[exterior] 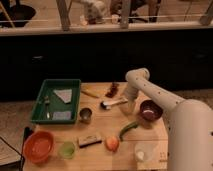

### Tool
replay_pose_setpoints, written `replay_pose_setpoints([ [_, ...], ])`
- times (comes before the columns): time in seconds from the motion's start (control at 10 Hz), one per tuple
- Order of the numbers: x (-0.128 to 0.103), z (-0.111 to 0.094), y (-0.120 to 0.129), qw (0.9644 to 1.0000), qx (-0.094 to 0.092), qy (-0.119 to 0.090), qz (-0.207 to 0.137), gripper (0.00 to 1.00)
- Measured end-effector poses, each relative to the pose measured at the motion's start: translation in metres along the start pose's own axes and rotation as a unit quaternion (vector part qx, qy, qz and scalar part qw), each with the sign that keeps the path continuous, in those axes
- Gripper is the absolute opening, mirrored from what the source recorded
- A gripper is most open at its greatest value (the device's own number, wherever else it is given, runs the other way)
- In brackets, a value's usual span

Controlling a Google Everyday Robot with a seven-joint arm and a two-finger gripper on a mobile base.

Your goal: Place brush in metal cup

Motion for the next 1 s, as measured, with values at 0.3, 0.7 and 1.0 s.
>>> replay_pose_setpoints([
  [0.3,-0.011,0.002,-0.006,0.9999,-0.003,-0.003,-0.016,0.80],
  [0.7,-0.020,0.005,-0.010,0.9996,-0.009,-0.002,-0.027,0.69],
  [1.0,-0.020,0.005,-0.009,0.9997,-0.013,-0.003,-0.023,0.38],
])
